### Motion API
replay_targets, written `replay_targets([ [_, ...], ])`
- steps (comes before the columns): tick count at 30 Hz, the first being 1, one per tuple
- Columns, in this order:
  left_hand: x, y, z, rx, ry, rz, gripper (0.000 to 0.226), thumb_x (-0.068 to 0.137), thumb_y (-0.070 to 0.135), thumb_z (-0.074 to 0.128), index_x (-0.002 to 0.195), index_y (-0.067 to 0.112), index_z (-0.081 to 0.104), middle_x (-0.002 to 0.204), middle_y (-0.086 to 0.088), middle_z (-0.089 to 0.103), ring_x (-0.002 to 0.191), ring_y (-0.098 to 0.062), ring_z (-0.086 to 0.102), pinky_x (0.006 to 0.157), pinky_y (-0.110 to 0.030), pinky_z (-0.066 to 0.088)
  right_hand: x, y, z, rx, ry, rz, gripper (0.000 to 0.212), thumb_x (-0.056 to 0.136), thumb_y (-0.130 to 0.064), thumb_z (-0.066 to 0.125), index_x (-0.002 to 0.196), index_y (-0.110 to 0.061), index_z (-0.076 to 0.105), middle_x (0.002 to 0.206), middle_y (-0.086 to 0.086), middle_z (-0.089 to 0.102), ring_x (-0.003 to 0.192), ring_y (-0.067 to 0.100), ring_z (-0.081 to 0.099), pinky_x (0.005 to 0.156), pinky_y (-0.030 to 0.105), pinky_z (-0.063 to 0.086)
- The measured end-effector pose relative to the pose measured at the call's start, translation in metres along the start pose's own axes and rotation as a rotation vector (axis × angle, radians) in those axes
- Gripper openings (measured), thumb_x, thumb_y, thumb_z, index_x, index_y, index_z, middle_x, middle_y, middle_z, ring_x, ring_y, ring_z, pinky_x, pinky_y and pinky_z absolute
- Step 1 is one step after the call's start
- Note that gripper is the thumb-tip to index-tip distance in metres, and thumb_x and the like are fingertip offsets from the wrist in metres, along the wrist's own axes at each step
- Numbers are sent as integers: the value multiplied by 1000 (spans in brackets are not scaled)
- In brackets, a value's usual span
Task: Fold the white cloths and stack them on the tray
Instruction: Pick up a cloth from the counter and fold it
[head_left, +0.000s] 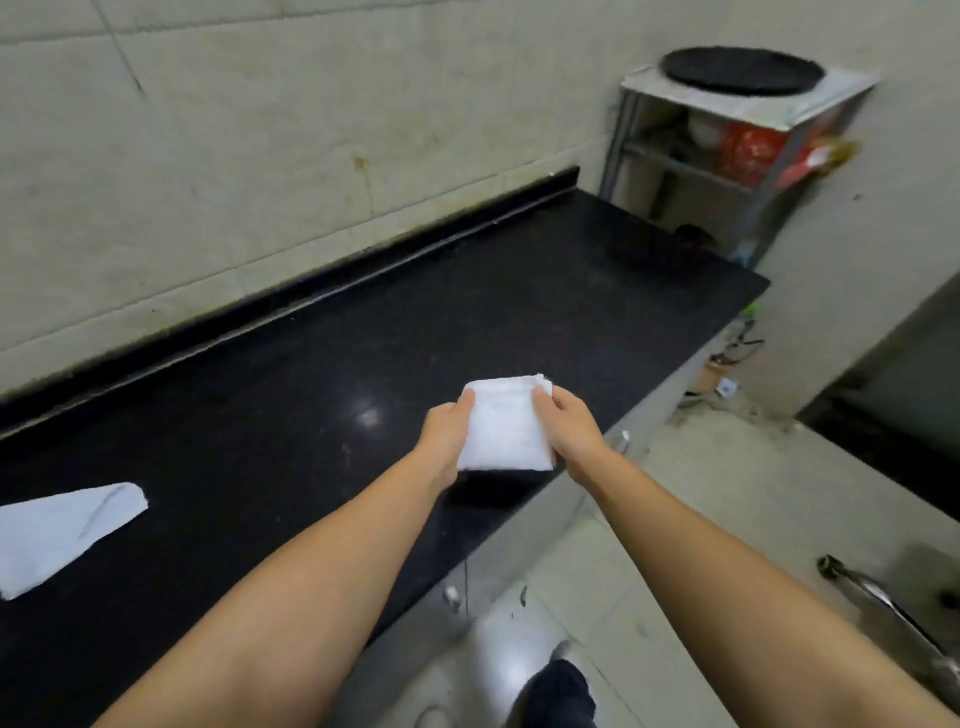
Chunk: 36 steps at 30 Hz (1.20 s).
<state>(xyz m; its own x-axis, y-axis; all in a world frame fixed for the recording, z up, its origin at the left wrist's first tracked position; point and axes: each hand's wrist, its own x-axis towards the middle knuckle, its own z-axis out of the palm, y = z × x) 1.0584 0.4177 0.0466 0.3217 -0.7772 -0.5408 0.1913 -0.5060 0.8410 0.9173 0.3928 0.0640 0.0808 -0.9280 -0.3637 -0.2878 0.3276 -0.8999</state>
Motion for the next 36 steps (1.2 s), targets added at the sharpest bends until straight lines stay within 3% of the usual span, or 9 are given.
replay_targets([
  [3, -13, -7, 59, 129, -84, 76, 21, 96, 29, 46, 81, 14, 51, 88, -4, 57, 84, -22, 55, 77, -32, 46, -7, 23, -53, -93, 170, -33, 32, 100, -32, 35, 114, -13, 57, 117, 7, 62, 103, 22, 58, 91, 38, 48],
  [5, -22, -10, 97, 235, -113, 169, 30, 96, 22, 43, 67, 15, 39, 73, -2, 43, 68, -16, 41, 60, -29, 32, -11, 36, -89, -155, 248, -52, 37, 101, -30, 33, 122, -8, 56, 122, 11, 61, 110, 27, 56, 92, 34, 43],
  [7, -30, -12, 137, 317, -142, 246, 35, 96, 20, 43, 63, 16, 32, 66, 2, 35, 60, -12, 32, 53, -26, 24, -13, 49, -126, -183, 306, -48, 38, 101, -29, 33, 125, -8, 55, 124, 13, 60, 113, 29, 55, 88, 31, 40],
  [14, -47, -22, 297, 408, -211, 370, 38, 96, 21, 46, 61, 16, 31, 62, 0, 34, 70, -19, 36, 65, -30, 28, -3, 86, -280, -273, 425, -19, 39, 101, -29, 31, 125, -7, 53, 125, 17, 59, 114, 32, 54, 82, 29, 38],
  [19, -57, -26, 393, 402, -217, 409, 40, 96, 20, 45, 60, 17, 28, 61, 0, 32, 69, -19, 34, 65, -31, 27, 13, 103, -374, -339, 458, -25, 36, 102, -26, 32, 120, -4, 55, 124, 19, 60, 113, 32, 54, 73, 26, 30],
  [26, -37, 7, 480, 422, -202, 471, 40, 98, 18, 43, 60, 16, 29, 61, 1, 33, 59, -14, 32, 54, -31, 25, 64, 89, -452, -294, 493, -68, 36, 102, -24, 33, 119, -1, 55, 122, 21, 60, 113, 32, 55, 75, 28, 32],
  [32, 29, 57, 559, 419, -192, 529, 39, 98, 20, 44, 60, 17, 34, 62, 2, 37, 71, -19, 40, 62, -31, 28, 154, 57, -516, -316, 531, -107, 32, 102, -25, 35, 98, 0, 54, 110, 23, 62, 101, 32, 56, 68, 27, 27],
  [36, 88, 108, 611, 398, -187, 525, 32, 98, 20, 44, 68, 10, 42, 67, -3, 44, 73, -20, 42, 61, -30, 28, 235, 22, -553, -277, 511, -168, 35, 102, -24, 34, 108, 2, 56, 112, 20, 62, 100, 29, 55, 70, 26, 30],
])
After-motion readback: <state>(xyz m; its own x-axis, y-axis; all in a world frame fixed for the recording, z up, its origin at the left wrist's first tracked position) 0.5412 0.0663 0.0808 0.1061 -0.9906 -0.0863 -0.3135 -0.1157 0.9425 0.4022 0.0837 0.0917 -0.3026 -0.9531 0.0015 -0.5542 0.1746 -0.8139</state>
